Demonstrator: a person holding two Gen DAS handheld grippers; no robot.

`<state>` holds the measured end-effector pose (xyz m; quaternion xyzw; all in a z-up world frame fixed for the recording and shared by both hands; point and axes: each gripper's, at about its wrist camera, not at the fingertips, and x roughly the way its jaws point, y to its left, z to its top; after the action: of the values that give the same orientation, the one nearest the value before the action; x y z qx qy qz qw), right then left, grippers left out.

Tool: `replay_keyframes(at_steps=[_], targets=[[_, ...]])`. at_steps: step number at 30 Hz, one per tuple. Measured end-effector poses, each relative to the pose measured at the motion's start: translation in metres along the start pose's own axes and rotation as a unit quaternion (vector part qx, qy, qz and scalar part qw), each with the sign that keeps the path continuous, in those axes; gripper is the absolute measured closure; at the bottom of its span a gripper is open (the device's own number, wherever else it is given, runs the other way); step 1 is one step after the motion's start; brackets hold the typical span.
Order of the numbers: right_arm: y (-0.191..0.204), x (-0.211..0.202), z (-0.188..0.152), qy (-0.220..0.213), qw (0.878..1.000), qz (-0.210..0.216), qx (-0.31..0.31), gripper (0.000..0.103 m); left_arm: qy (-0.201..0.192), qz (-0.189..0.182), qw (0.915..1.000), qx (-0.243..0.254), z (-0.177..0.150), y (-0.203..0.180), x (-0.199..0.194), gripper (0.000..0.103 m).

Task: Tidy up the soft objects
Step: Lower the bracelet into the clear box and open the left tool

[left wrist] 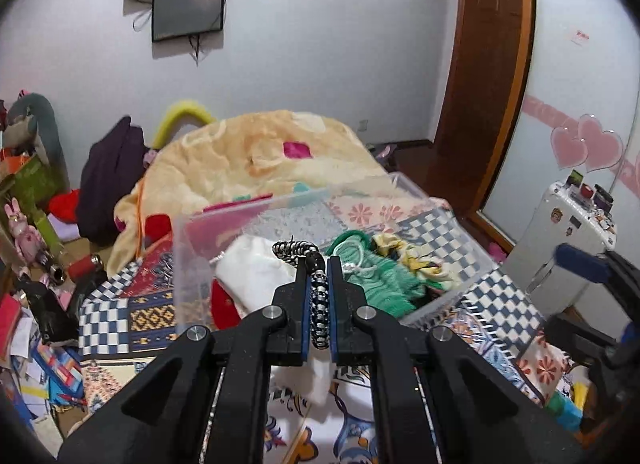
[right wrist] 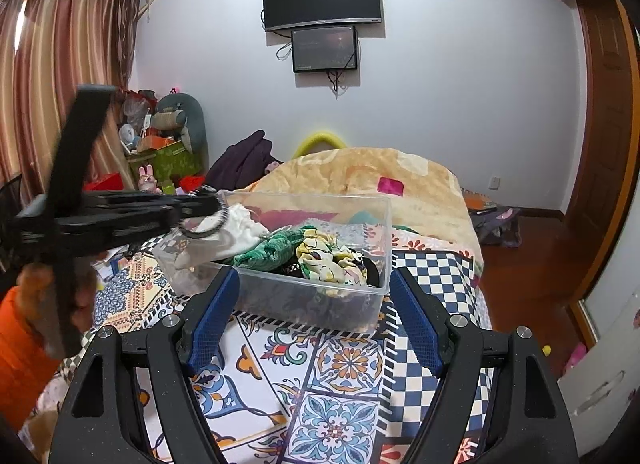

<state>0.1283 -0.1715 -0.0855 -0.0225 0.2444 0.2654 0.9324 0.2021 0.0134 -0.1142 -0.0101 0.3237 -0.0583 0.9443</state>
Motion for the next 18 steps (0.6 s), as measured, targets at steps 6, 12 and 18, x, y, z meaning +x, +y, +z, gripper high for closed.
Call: replay_keyframes(at_steps=[6,12,18], targets=[[-0.003,0.001,0.000,0.000,1.000,0.002,0.004,0.028,0.036,0.007,0.9992,-0.015,-0.013,0.011,0.021,0.095],[0.000,0.001,0.001,0.004,1.000,0.004,0.005,0.028,0.021,0.019,0.9996,0.004,-0.021,0.006,0.001,0.056],[0.006,-0.008,0.008,-0.008,1.000,0.002,-0.003,0.028,0.002,0.037,0.9993,0.007,-0.021,0.004,-0.023,0.055]])
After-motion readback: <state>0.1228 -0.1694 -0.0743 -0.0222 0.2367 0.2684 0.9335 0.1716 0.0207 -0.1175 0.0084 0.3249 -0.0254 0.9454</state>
